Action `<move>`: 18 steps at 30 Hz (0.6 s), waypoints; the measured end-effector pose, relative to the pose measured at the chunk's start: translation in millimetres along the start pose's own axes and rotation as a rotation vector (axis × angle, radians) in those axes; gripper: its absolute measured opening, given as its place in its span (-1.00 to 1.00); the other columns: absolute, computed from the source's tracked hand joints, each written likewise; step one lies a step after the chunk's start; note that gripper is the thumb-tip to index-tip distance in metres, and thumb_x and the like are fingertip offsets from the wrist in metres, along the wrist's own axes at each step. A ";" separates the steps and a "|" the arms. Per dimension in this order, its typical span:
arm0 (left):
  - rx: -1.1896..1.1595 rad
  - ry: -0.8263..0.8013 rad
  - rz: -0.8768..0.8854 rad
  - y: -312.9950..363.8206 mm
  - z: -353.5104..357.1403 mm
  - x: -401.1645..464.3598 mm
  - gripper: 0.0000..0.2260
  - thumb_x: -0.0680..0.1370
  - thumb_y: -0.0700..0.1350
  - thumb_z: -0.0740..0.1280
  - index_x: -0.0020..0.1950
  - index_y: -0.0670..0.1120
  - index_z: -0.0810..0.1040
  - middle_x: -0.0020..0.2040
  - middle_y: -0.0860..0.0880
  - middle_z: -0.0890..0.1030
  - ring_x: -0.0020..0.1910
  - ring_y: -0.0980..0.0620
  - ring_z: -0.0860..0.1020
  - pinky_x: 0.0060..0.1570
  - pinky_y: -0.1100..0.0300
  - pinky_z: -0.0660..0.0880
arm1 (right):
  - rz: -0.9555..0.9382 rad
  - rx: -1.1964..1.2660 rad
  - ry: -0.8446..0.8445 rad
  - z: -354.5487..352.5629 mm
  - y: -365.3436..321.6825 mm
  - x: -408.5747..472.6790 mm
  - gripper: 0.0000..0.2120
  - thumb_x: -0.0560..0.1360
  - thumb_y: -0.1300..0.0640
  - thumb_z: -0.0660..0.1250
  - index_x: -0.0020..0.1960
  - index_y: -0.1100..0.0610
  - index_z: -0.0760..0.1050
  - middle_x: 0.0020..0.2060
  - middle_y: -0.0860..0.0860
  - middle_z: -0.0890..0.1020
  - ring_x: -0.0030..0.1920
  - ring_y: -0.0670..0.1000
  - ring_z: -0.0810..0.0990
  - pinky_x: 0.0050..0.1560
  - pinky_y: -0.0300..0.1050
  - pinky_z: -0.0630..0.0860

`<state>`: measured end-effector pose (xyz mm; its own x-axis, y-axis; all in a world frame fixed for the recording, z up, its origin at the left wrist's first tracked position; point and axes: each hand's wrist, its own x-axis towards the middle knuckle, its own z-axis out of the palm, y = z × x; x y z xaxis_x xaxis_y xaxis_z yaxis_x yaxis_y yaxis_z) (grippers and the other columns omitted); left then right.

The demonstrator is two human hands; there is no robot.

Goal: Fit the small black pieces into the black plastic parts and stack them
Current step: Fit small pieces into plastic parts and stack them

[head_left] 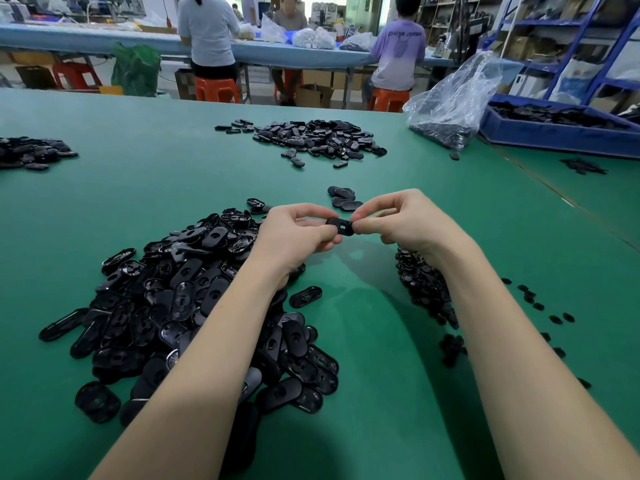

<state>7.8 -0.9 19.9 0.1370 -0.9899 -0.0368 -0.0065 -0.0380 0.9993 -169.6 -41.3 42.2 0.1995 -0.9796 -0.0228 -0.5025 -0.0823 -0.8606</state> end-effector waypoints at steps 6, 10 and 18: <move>0.018 -0.044 0.006 0.8 -0.5 -1.6 -0.83 0.48 -0.41 0.41 -0.04 -0.18 0.67 -0.16 -0.23 0.72 -0.15 -0.06 0.68 0.02 0.15 0.65 | 0.003 -0.061 0.056 9.3 -1.4 4.1 -0.87 0.36 0.02 0.61 -0.16 0.00 0.69 -0.33 -0.04 0.59 -0.46 -0.15 0.40 -0.29 -0.21 0.34; 0.042 -0.048 0.015 1.2 -0.9 -1.6 -0.83 0.48 -0.40 0.41 -0.02 -0.18 0.67 -0.15 -0.23 0.72 -0.15 -0.06 0.65 0.07 0.12 0.63 | -0.001 -0.082 0.074 10.8 -0.8 4.7 -0.87 0.36 0.02 0.60 -0.18 -0.01 0.68 -0.34 -0.08 0.63 -0.50 -0.20 0.41 -0.36 -0.24 0.32; 0.053 -0.064 -0.018 2.3 -2.6 0.7 -0.83 0.48 -0.40 0.38 -0.03 -0.16 0.63 -0.20 -0.17 0.71 -0.19 -0.01 0.63 0.03 0.19 0.63 | 0.031 0.022 0.004 7.9 1.7 0.5 -0.77 0.30 -0.09 0.65 -0.21 0.00 0.68 -0.28 -0.01 0.62 -0.51 -0.15 0.35 -0.41 -0.24 0.26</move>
<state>10.4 -1.3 22.1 0.0735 -0.9957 -0.0572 -0.0576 -0.0615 0.9964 -163.7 -40.5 36.7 0.1804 -0.9825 -0.0473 -0.4898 -0.0480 -0.8705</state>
